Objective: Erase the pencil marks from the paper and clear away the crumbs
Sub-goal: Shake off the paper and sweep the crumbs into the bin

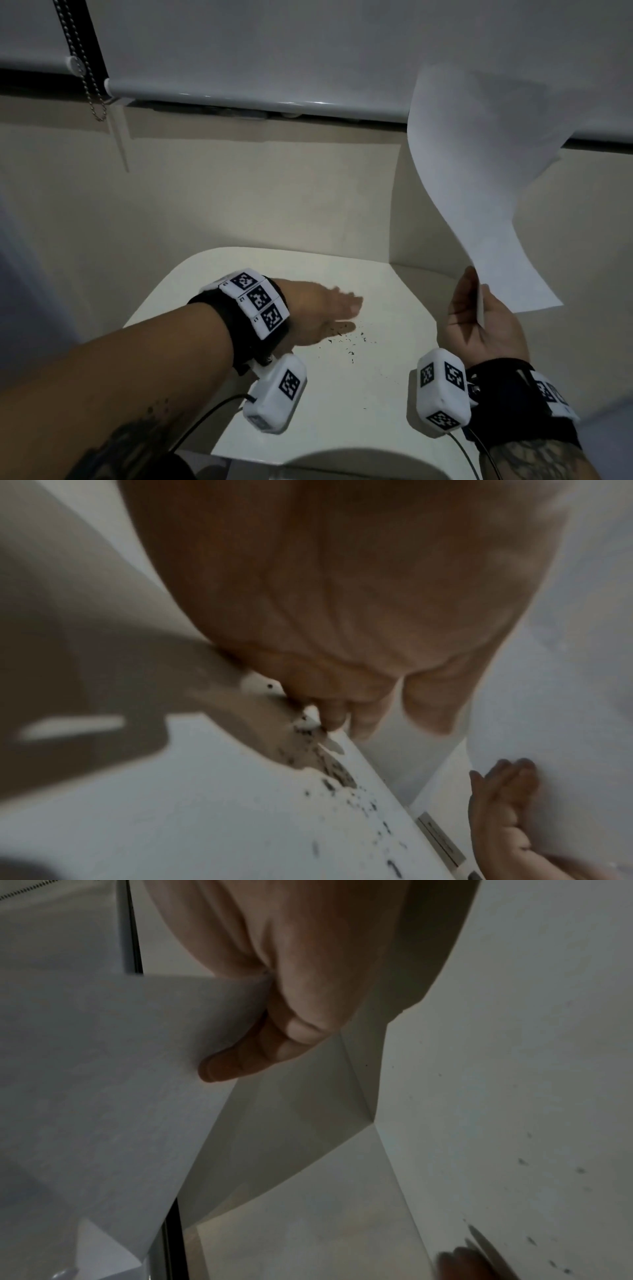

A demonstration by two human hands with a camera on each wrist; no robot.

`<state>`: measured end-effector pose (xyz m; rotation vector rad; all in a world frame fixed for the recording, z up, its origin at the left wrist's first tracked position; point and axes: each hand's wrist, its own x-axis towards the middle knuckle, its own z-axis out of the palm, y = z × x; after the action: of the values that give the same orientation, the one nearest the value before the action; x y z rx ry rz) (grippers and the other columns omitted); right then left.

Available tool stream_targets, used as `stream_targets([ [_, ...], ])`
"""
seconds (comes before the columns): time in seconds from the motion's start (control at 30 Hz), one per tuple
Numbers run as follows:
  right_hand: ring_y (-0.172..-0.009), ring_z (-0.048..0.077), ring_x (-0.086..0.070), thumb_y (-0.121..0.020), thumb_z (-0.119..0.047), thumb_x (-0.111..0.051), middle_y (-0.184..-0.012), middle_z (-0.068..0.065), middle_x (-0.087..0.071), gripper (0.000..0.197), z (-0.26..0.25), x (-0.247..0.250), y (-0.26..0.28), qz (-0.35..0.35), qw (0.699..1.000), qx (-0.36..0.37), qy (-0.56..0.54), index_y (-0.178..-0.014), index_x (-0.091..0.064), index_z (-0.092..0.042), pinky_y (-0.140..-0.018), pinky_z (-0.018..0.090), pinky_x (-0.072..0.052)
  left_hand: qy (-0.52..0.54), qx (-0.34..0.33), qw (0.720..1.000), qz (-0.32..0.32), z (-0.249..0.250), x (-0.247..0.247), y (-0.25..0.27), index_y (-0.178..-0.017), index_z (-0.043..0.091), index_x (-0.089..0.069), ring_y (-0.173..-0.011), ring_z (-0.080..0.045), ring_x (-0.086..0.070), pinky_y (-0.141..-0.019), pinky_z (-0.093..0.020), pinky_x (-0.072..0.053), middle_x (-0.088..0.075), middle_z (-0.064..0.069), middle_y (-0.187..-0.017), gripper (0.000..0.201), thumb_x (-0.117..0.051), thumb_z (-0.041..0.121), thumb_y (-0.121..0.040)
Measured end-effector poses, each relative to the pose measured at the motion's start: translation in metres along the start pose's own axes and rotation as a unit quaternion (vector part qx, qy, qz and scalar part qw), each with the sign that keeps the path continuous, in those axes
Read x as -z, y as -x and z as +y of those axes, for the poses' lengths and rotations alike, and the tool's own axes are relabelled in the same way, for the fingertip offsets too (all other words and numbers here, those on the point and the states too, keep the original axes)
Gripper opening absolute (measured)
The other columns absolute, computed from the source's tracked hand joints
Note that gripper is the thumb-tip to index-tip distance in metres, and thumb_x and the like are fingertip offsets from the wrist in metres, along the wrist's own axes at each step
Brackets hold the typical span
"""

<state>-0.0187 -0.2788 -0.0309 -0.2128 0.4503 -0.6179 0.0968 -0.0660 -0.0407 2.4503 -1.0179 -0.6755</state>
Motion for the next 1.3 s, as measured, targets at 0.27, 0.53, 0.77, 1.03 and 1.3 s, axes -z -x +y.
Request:
stream_targets([
  [0.27, -0.066, 0.016, -0.074, -0.099, -0.012, -0.056, -0.074, 0.012, -0.074, 0.017, -0.002, 0.005, -0.002, 0.001, 1.000, -0.007, -0.025, -0.105, -0.061, 0.002, -0.056, 0.023, -0.057, 0.740, 0.083, 0.587, 0.318, -0.029, 0.033, 0.007, -0.124, 0.010, -0.055, -0.124, -0.025, -0.053, -0.112, -0.038, -0.035, -0.054, -0.014, -0.137, 0.036, -0.049, 0.037, -0.101],
  [0.53, -0.065, 0.018, -0.074, -0.099, -0.012, -0.056, -0.074, 0.014, -0.074, 0.018, -0.002, 0.006, -0.007, 0.002, 0.999, -0.013, -0.035, -0.108, -0.061, 0.003, -0.056, 0.024, -0.058, 0.800, 0.071, 0.584, 0.114, 0.000, -0.005, 0.009, -0.152, 0.001, -0.020, -0.140, -0.033, -0.037, -0.113, -0.043, -0.030, -0.035, -0.023, -0.152, 0.066, -0.035, 0.043, -0.104],
  [0.77, -0.063, 0.021, -0.074, -0.099, -0.010, -0.056, -0.070, 0.015, -0.072, 0.016, -0.003, 0.006, -0.005, 0.003, 0.999, -0.009, -0.050, -0.107, -0.059, 0.003, -0.054, 0.025, -0.058, 0.784, 0.040, 0.578, 0.222, -0.004, 0.035, 0.026, -0.110, 0.008, -0.051, -0.087, -0.032, -0.069, -0.074, -0.040, -0.058, -0.067, -0.021, -0.103, 0.030, -0.040, 0.035, -0.104],
  [1.03, -0.063, 0.020, -0.074, -0.098, -0.010, -0.058, -0.070, 0.015, -0.073, 0.016, -0.003, 0.008, -0.007, 0.006, 0.999, -0.009, -0.046, -0.108, -0.059, 0.002, -0.053, 0.026, -0.058, 0.752, 0.126, 0.604, 0.232, -0.011, -0.006, 0.035, -0.100, 0.002, -0.053, -0.129, -0.033, -0.050, -0.104, -0.039, -0.038, -0.059, -0.018, -0.109, 0.036, -0.041, 0.035, -0.105],
  [1.3, -0.061, 0.021, -0.073, -0.098, -0.010, -0.058, -0.067, 0.014, -0.072, 0.014, -0.003, 0.008, -0.003, 0.008, 0.999, -0.005, -0.037, -0.107, -0.059, 0.001, -0.053, 0.026, -0.057, 0.761, 0.077, 0.625, 0.156, 0.017, -0.006, 0.059, -0.113, 0.006, -0.059, -0.083, -0.032, -0.071, -0.061, -0.039, -0.061, -0.072, -0.019, -0.099, 0.035, -0.042, 0.035, -0.103],
])
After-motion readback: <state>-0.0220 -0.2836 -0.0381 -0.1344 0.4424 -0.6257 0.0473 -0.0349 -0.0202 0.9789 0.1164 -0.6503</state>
